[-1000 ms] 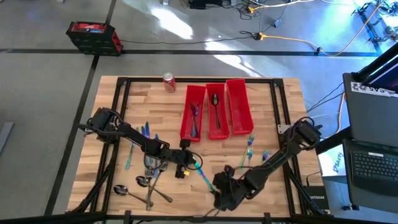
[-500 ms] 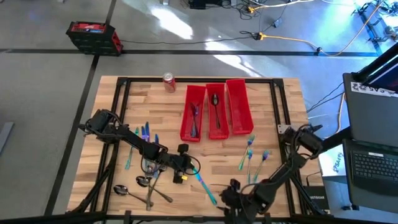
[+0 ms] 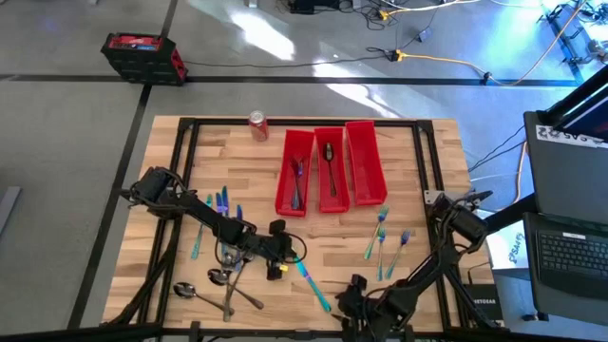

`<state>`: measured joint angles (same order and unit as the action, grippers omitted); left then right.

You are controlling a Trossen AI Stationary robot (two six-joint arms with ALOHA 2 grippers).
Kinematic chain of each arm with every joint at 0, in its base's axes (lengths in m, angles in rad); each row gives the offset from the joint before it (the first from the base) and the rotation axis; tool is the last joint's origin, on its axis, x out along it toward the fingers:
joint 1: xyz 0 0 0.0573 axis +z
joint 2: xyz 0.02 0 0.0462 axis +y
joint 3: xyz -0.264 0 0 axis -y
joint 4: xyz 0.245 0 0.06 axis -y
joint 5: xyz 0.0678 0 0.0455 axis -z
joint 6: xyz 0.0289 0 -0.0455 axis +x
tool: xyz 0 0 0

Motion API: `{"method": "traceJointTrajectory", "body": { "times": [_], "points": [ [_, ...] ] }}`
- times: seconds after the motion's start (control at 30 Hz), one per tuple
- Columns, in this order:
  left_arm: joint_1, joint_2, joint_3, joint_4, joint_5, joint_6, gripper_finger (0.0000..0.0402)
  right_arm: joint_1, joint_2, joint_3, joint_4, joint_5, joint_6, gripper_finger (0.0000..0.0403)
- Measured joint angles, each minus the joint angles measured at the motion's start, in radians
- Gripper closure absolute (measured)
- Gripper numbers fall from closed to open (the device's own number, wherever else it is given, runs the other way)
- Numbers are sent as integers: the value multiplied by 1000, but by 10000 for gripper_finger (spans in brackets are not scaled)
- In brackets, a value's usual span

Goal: Sort silverware
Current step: Put the purple table knife into the right red bin

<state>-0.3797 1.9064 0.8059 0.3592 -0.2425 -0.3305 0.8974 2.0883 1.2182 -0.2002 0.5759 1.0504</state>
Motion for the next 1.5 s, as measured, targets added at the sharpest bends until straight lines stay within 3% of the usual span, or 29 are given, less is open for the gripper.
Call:
{"method": "traceJointTrajectory", "body": {
  "times": [0.33, 0.6, 1.17, 1.5],
  "points": [
    [2, 0, 0, 0, -5, 42, 402, -26, 61, 108, 11, 16, -138, 168],
    [3, 0, -1, -2, -16, 39, 402, -62, 117, 199, -141, 42, -156, 168],
    [3, 0, -1, 0, -13, 49, 402, -62, 115, 215, -339, 66, 8, 168],
    [3, 0, -1, 1, -13, 50, 402, -24, 113, 174, -405, 102, 268, 168]
  ]
}}
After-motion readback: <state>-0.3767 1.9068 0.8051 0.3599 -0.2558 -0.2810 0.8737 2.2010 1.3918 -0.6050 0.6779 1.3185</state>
